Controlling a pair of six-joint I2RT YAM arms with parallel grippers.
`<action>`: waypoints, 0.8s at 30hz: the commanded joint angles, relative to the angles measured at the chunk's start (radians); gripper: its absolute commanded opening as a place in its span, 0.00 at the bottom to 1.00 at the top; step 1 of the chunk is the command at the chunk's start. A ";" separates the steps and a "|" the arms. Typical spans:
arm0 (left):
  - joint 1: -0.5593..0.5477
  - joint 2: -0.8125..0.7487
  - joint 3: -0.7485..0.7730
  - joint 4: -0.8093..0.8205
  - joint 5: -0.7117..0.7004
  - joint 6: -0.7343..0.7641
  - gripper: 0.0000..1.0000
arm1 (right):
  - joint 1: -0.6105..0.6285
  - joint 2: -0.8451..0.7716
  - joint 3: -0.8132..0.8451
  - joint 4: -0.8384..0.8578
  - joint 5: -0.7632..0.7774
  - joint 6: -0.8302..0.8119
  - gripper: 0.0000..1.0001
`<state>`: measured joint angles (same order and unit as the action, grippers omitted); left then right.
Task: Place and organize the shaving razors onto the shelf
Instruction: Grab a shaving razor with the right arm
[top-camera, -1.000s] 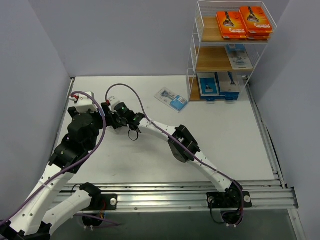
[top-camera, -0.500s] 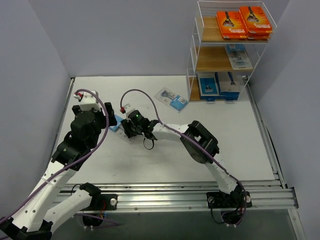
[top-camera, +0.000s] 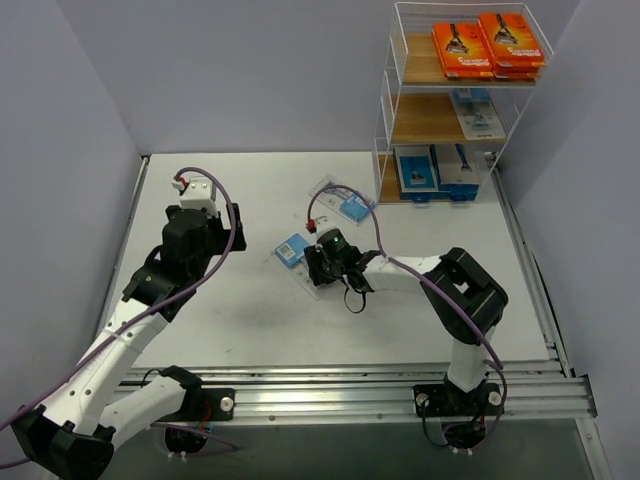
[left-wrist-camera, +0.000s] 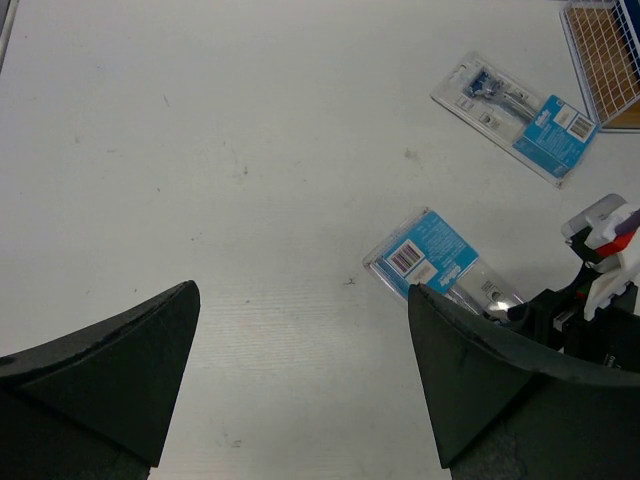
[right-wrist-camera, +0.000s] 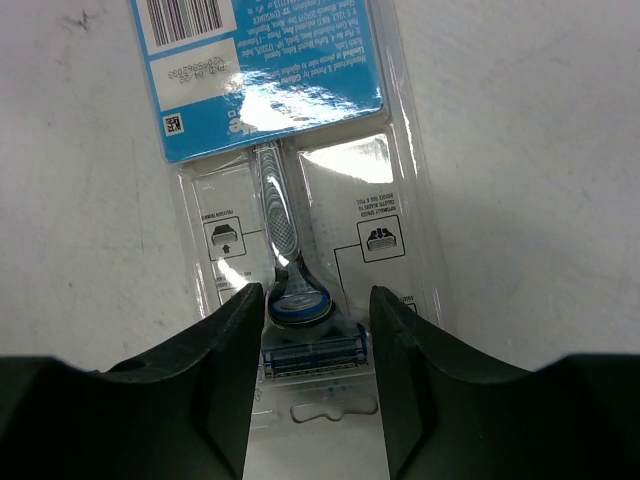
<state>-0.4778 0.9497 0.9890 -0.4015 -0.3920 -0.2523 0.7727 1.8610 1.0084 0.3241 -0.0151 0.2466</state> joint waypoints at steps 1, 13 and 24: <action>0.021 0.007 0.031 0.021 0.054 -0.021 0.94 | -0.006 -0.088 -0.074 -0.086 0.050 0.014 0.07; 0.030 0.077 0.048 0.003 0.085 -0.027 0.94 | -0.138 -0.381 -0.263 -0.178 0.083 0.055 0.11; 0.036 0.097 0.057 -0.003 0.125 -0.036 0.94 | -0.202 -0.467 -0.245 -0.215 0.053 0.108 0.32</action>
<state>-0.4492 1.0508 0.9901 -0.4107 -0.2802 -0.2806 0.5816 1.4075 0.7292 0.1406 0.0376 0.3355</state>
